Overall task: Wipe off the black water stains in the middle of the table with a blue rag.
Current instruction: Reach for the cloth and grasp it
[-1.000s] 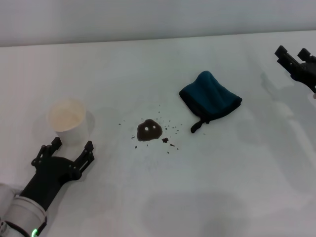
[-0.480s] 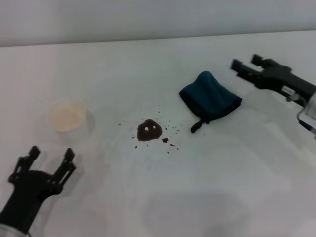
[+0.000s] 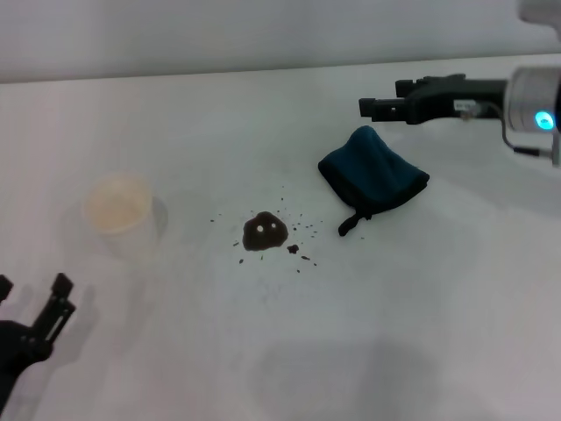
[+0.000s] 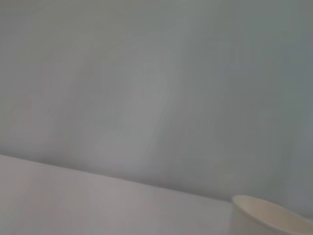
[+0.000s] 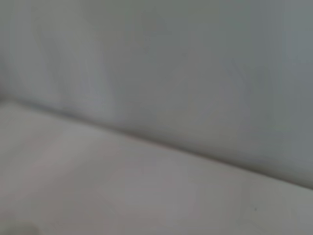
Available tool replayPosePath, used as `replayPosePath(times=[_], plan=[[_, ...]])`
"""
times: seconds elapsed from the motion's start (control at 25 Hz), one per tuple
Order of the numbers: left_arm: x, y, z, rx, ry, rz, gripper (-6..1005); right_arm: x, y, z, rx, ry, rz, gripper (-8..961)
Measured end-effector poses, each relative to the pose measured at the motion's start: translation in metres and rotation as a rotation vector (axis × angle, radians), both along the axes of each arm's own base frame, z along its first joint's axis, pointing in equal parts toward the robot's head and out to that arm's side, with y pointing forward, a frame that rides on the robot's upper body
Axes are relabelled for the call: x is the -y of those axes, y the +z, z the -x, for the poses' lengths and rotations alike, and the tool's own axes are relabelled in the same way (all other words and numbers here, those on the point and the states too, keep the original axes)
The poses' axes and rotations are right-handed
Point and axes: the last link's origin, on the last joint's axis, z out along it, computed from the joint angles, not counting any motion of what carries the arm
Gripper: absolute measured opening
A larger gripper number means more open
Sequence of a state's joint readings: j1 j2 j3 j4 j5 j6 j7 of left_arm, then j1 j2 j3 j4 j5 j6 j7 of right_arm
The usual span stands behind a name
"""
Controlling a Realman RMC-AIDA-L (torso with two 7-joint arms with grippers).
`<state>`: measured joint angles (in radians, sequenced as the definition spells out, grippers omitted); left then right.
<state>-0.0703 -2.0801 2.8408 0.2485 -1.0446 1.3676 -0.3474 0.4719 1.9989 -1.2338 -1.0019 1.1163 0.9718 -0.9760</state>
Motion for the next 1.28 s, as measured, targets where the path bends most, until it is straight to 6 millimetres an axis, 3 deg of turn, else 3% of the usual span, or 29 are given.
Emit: replayPosePath(times=[0.16,0.28,0.44,0.6,0.88,1.0,1.28], plan=[[0.001,0.006,0.004,0.000,0.006,-0.021,887,-0.003,-0.003,0.021,0.174,-0.020,0.053,835],[0.000,0.012,0.007,-0.006,0.014,-0.045,888,0.000,-0.019,0.039,0.310,-0.003,0.109,833],[-0.005,0.018,0.010,-0.030,-0.001,-0.063,888,0.003,-0.044,0.045,0.389,0.018,0.116,830],[-0.010,0.020,0.008,-0.035,-0.017,-0.063,888,0.000,-0.057,0.037,0.396,0.024,0.077,827],[-0.019,0.021,0.004,-0.037,-0.038,-0.065,887,-0.004,-0.063,0.007,0.353,-0.056,0.023,822],[-0.021,0.021,0.004,-0.036,-0.037,-0.070,886,-0.002,-0.065,-0.004,0.354,-0.080,0.021,714],[-0.023,0.024,0.006,-0.031,-0.016,-0.093,884,0.001,-0.070,-0.014,0.327,-0.119,0.021,641]])
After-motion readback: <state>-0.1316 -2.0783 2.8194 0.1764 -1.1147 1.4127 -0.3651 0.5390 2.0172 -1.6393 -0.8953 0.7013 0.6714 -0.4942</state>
